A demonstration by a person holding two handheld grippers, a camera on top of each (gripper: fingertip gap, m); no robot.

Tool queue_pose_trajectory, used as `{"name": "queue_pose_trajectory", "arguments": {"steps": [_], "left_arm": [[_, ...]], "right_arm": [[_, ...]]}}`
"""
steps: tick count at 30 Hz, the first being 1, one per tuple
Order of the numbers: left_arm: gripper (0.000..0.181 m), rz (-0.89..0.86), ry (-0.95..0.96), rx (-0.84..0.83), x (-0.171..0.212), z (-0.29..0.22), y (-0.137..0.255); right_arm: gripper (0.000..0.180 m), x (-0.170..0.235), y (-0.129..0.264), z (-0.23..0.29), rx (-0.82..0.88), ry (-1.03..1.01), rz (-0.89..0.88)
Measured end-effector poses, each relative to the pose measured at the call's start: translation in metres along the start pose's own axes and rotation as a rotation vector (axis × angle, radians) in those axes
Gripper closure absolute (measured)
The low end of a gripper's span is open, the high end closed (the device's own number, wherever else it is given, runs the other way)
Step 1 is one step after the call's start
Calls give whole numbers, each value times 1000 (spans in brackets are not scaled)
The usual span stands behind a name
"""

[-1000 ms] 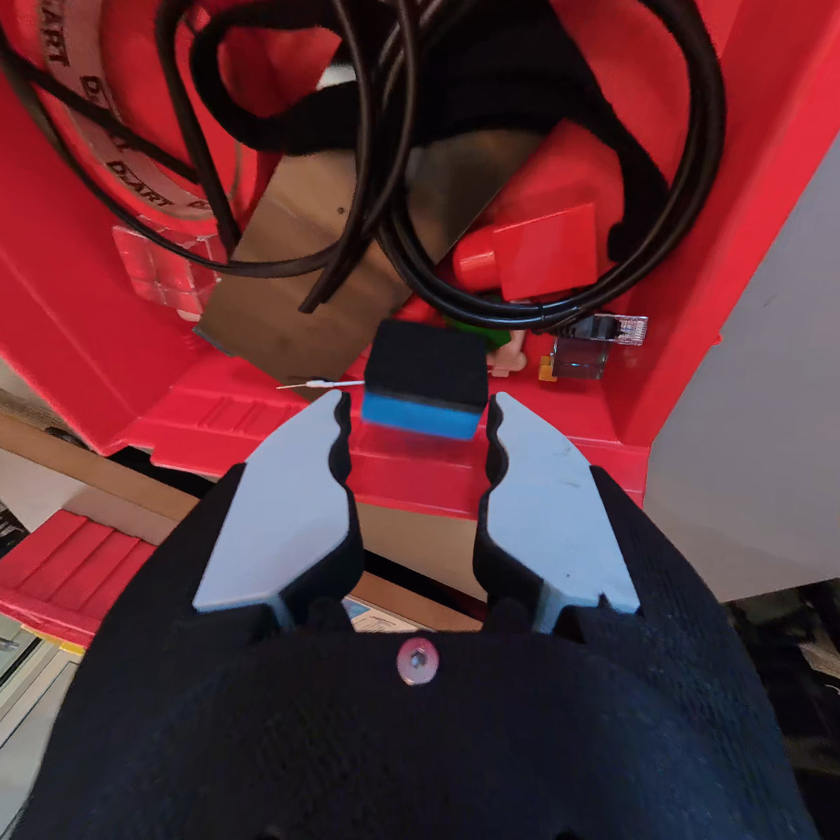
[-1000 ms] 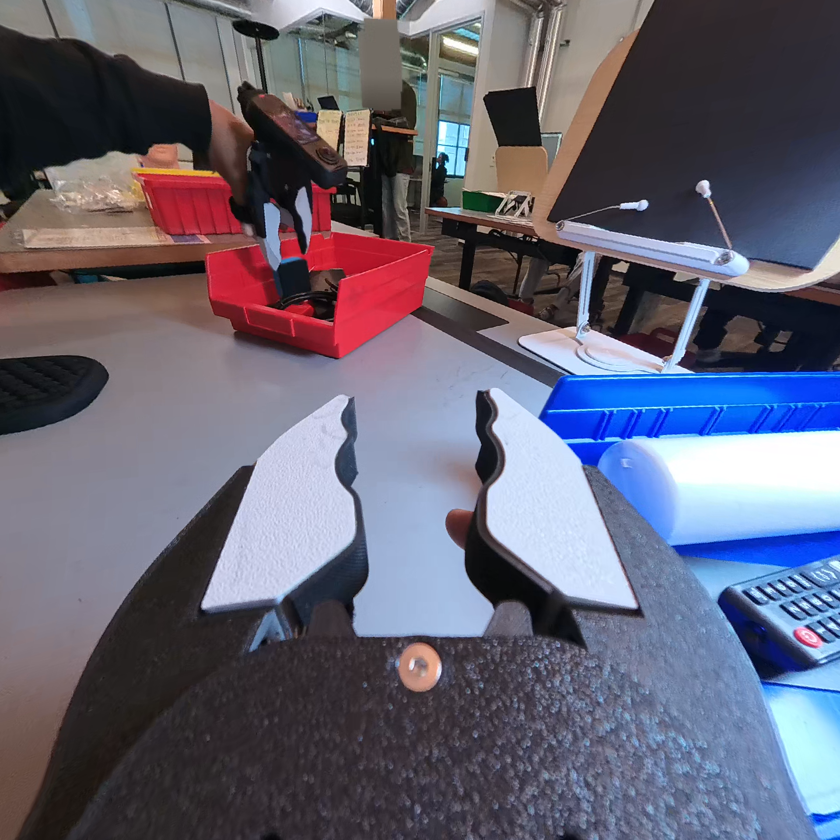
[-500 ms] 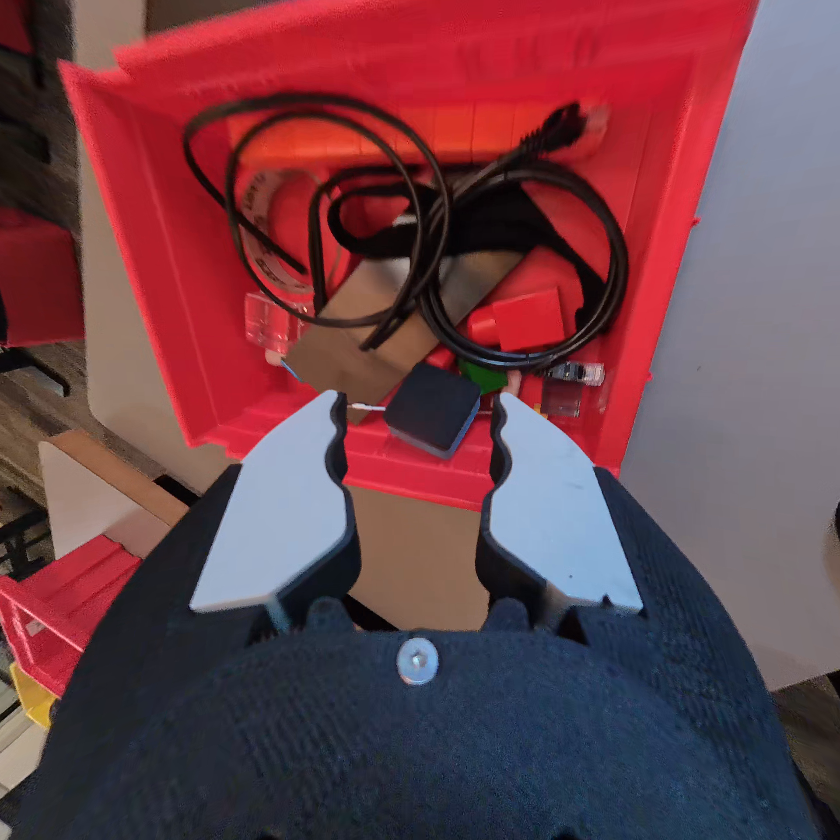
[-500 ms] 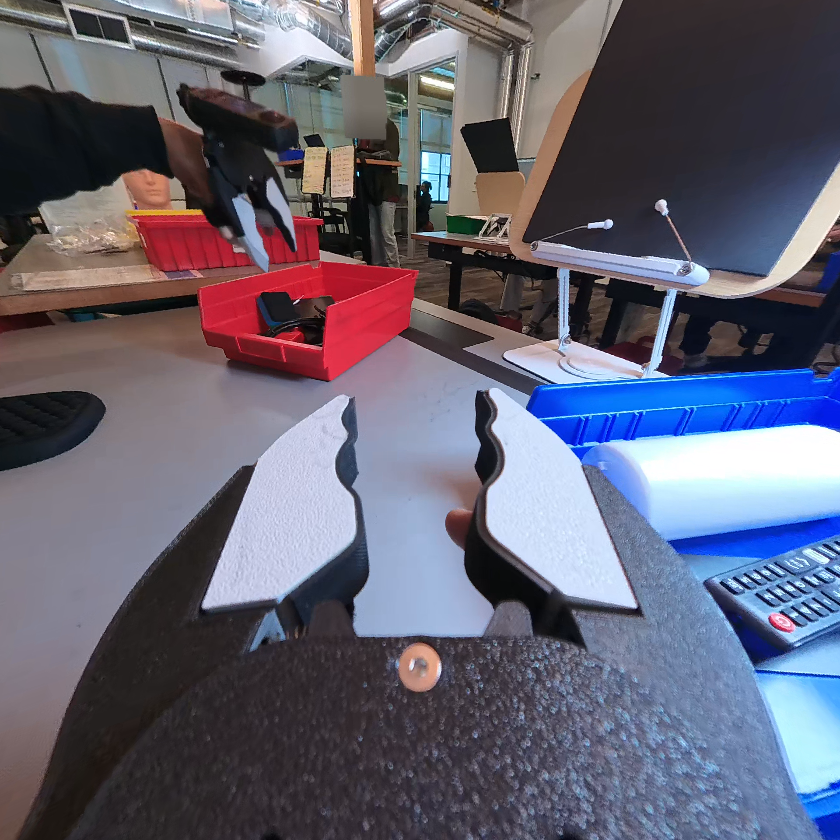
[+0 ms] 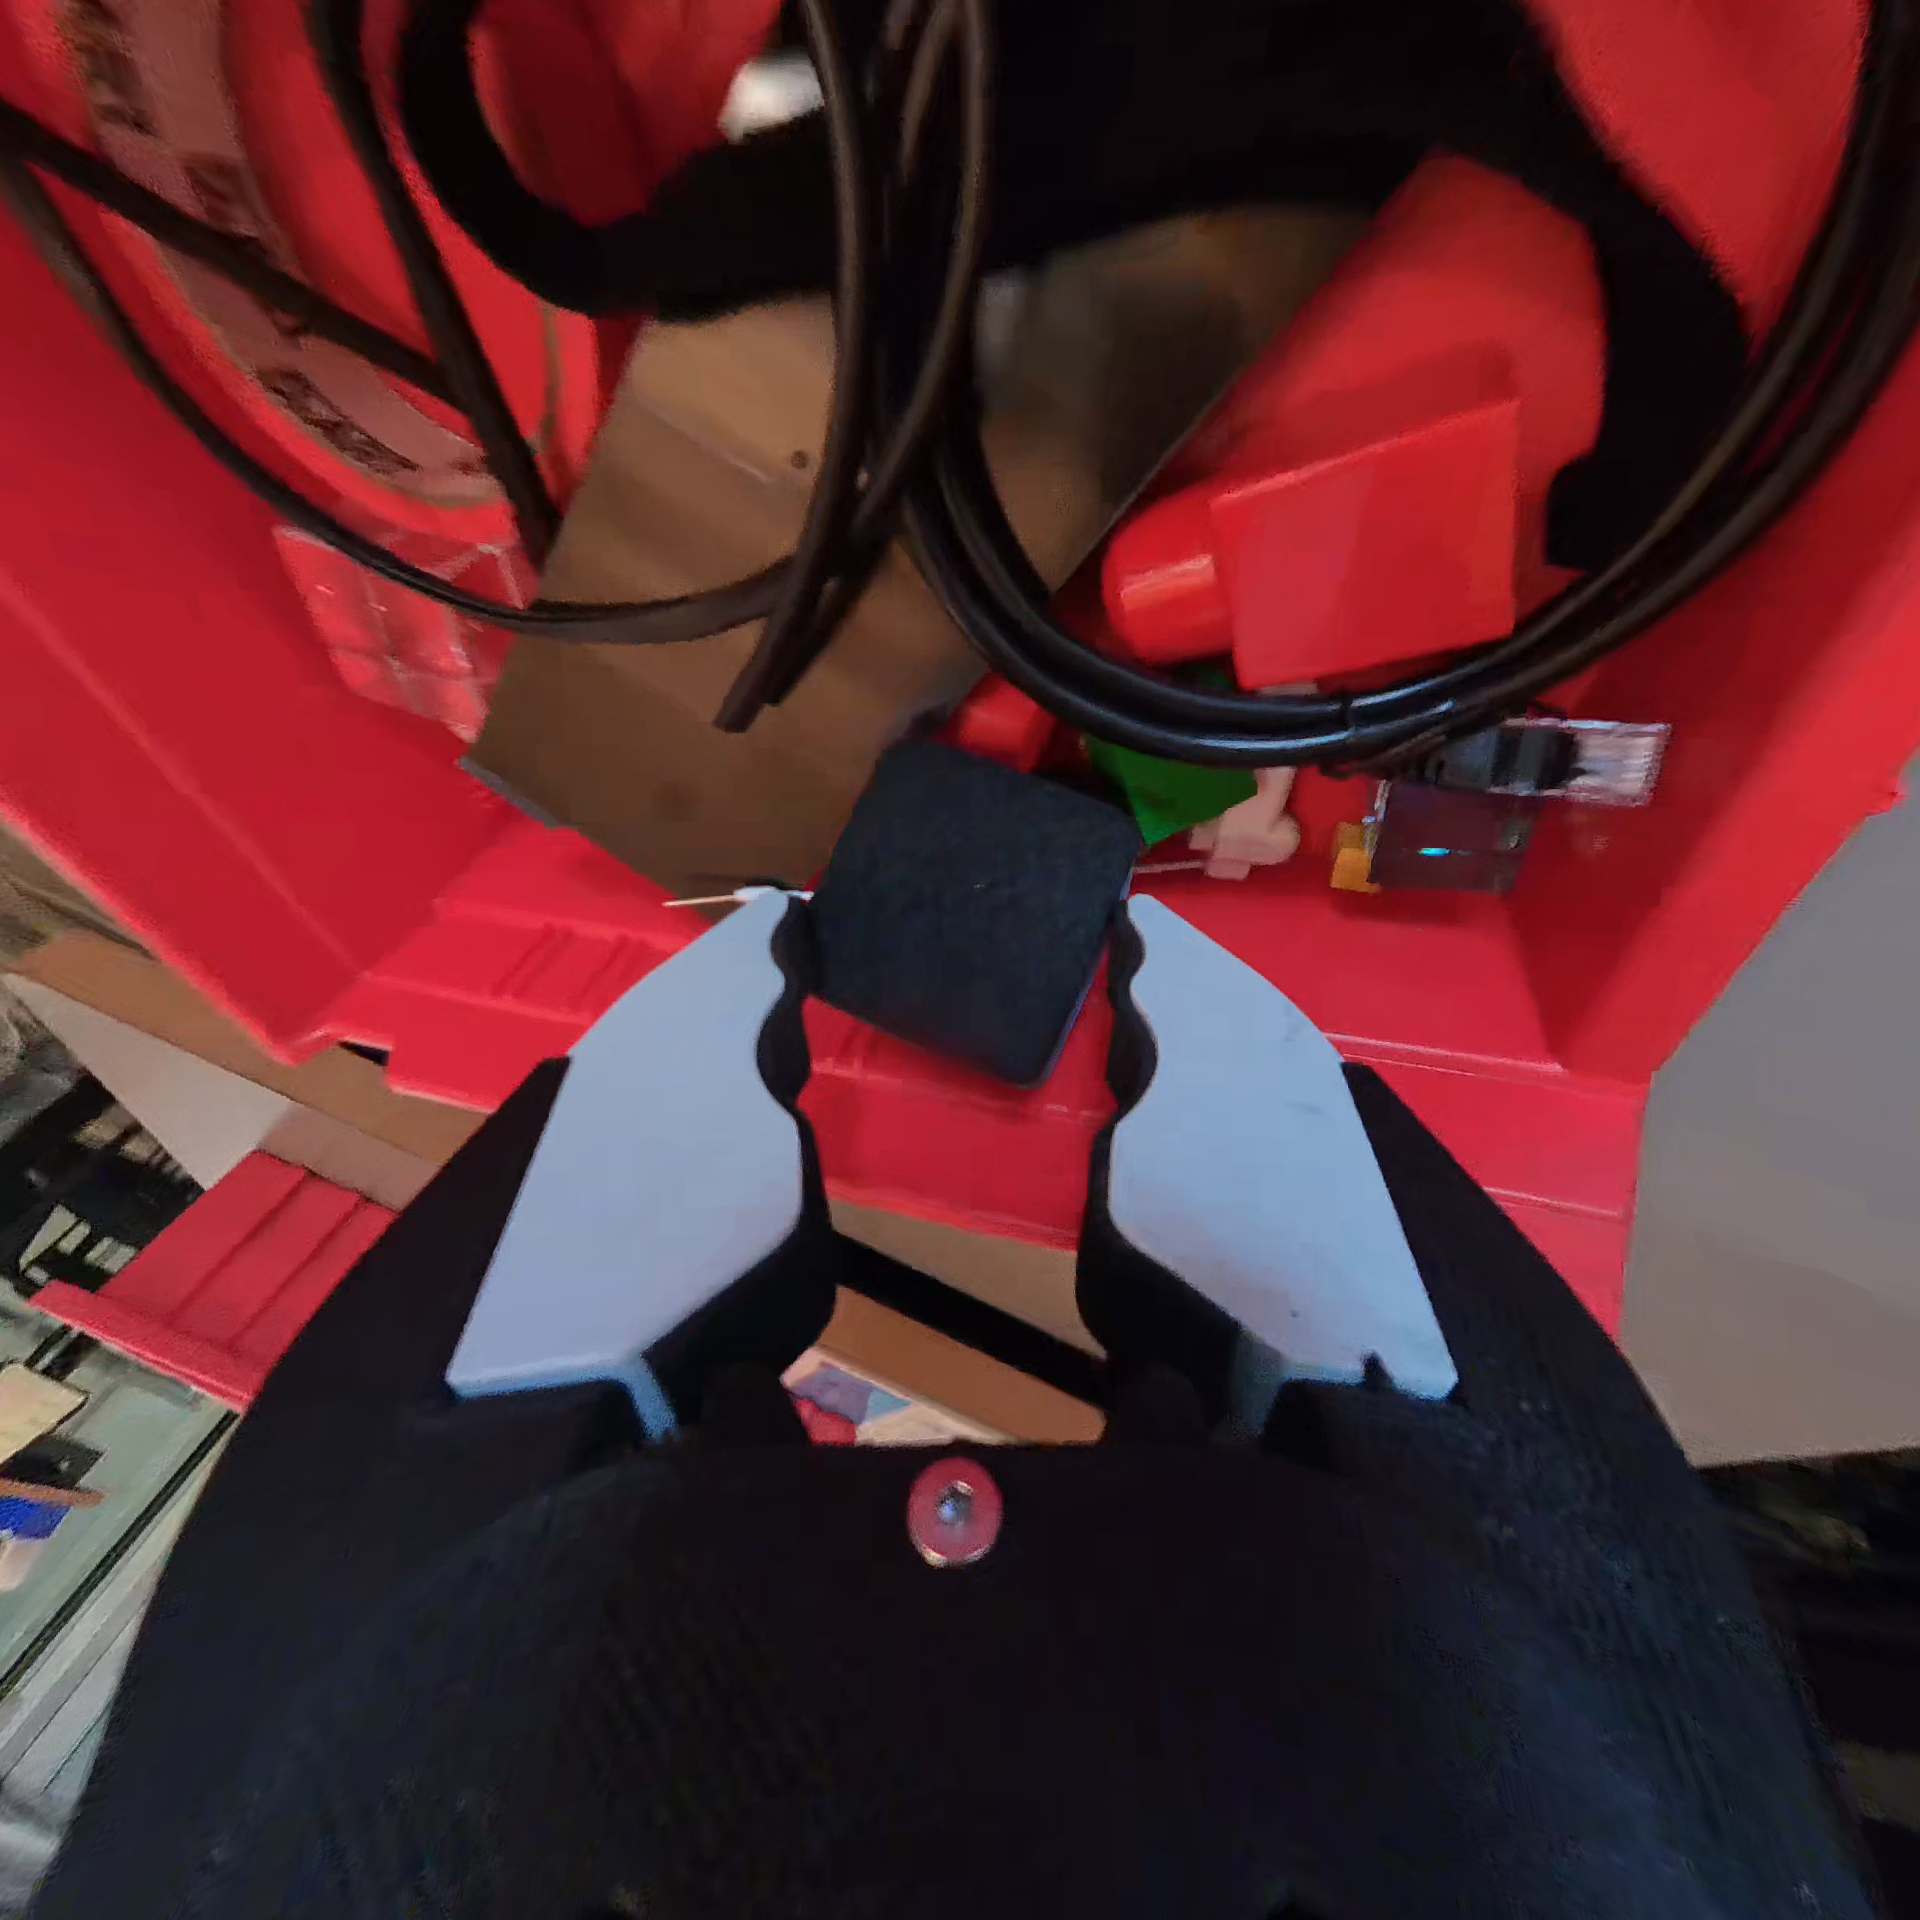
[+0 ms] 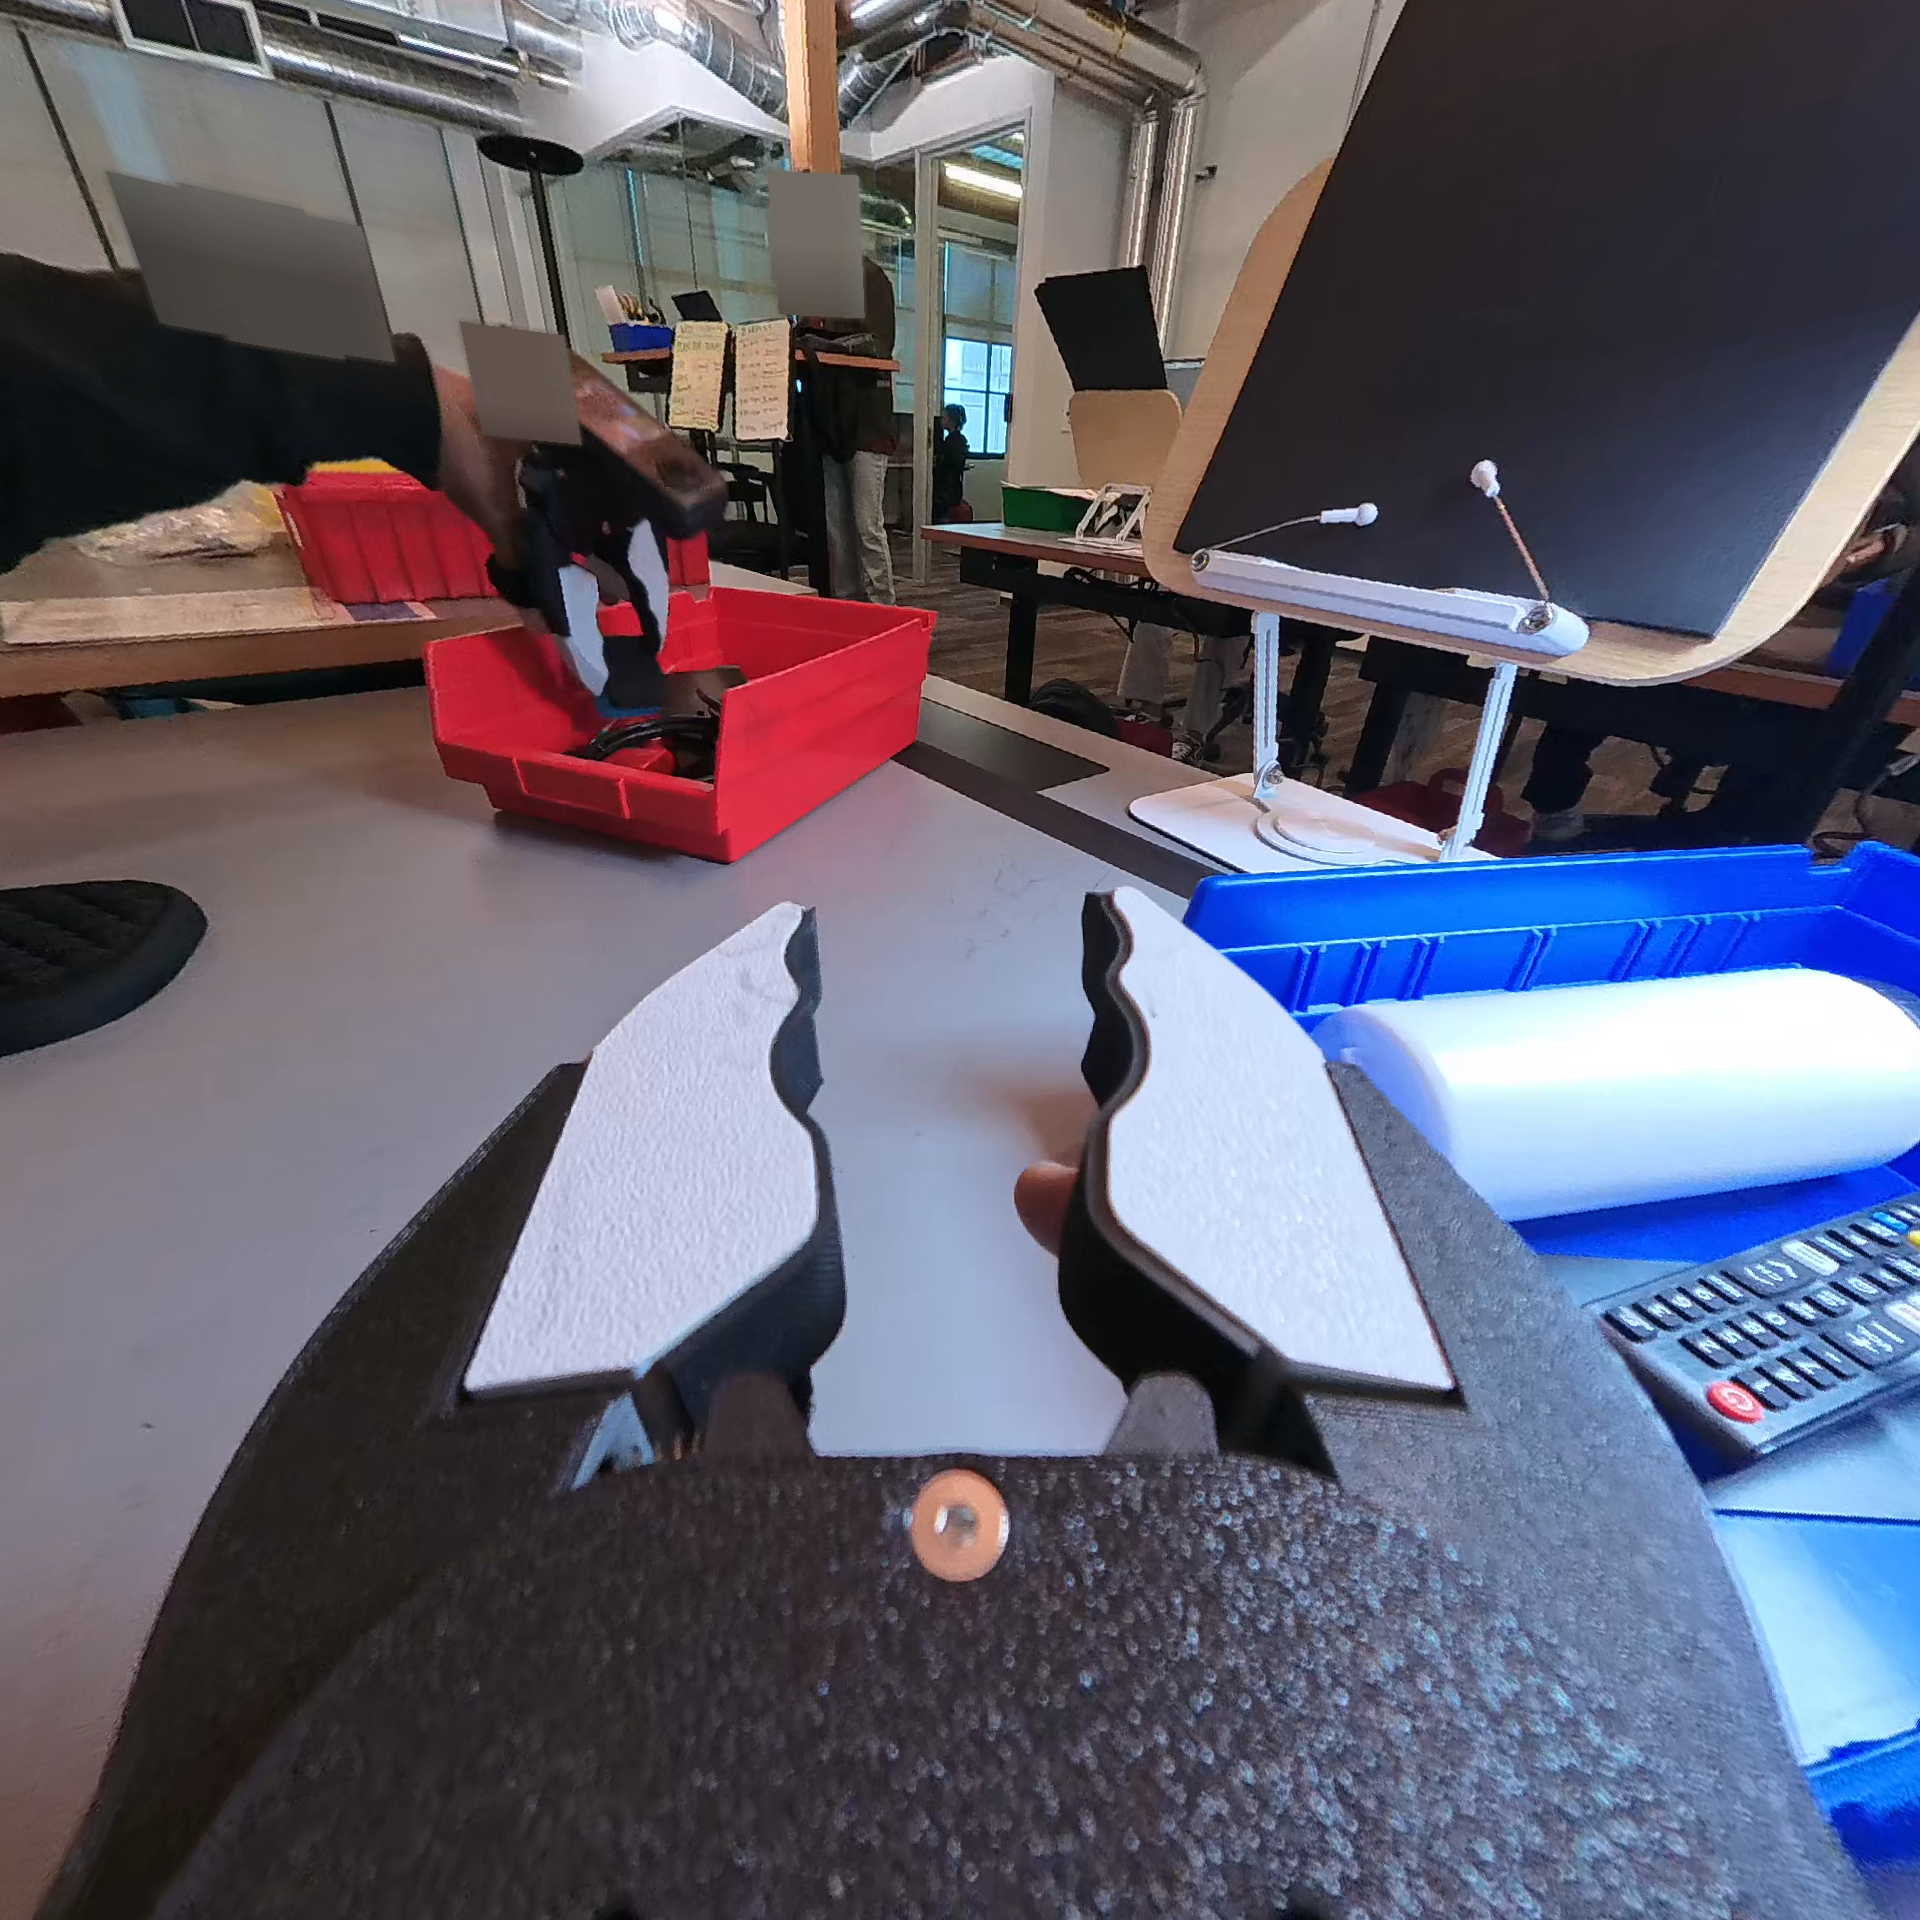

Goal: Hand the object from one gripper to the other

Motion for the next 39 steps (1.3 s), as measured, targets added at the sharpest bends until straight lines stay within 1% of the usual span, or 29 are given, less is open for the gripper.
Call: {"name": "queue_pose_trajectory", "arguments": {"steps": [2, 5, 7, 9, 11, 13, 15, 17, 22, 24, 25, 27, 29, 31, 33, 35, 37, 39], "left_arm": [[126, -123, 19, -36, -1, -1, 25], [126, -395, 42, -144, -2, -14, 73], [126, -592, 28, -204, -6, -37, 101], [126, -780, -10, -243, -14, -73, 121], [126, -946, -69, -274, -25, -117, 133], [126, -1092, -132, -295, -39, -163, 137], [126, -1202, -190, -303, -54, -204, 135], [126, -1284, -239, -298, -70, -238, 132], [126, -1406, -341, -253, -97, -288, 129], [129, -1430, -374, -239, -100, -297, 129], [133, -1443, -383, -222, -100, -299, 129], [127, -1461, -331, -145, -98, -297, 128], [119, -1470, -237, -4, -90, -288, 127], [119, -1483, -148, 102, -77, -276, 124], [120, -1464, -78, 133, -64, -263, 115], [121, -1435, -22, 142, -53, -253, 103], [122, -1411, 26, 162, -43, -248, 91], [122, -1406, 73, 177, -36, -244, 83]], "right_arm": [[131, -1, 0, 1, -1, 12, -4], [130, -3, -2, 6, -16, 31, -1], [130, -5, -5, 12, -31, 38, 6], [128, -8, -9, 19, -52, 27, 5], [127, -13, -15, 27, -56, 14, 13], [126, -19, -23, 35, -84, -50, 18], [124, -25, -32, 44, -142, -164, 25], [122, -28, -40, 52, -175, -229, 41], [123, -26, -59, 68, -251, -299, 134], [147, -23, -62, 71, -282, -307, 170], [149, -23, -61, 70, -306, -324, 173], [154, -24, -57, 63, -331, -346, 184], [159, -30, -45, 46, -266, -305, 178], [159, -37, -31, 18, -140, -206, 233], [160, -43, -16, -15, 54, -71, 309], [160, -42, -7, -51, 212, 43, 449], [160, -36, -4, -79, 293, 62, 555], [160, -28, -7, -99, 336, 80, 657]]}}
Point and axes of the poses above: each gripper's, where its closed fingertips meet, y back along the fingers, x out of its underside, z = x × y across the jaws, the point moved 10 cm from there along y, back along the fingers, and after that the axes turned 10 degrees about y, right-handed, at the moved point
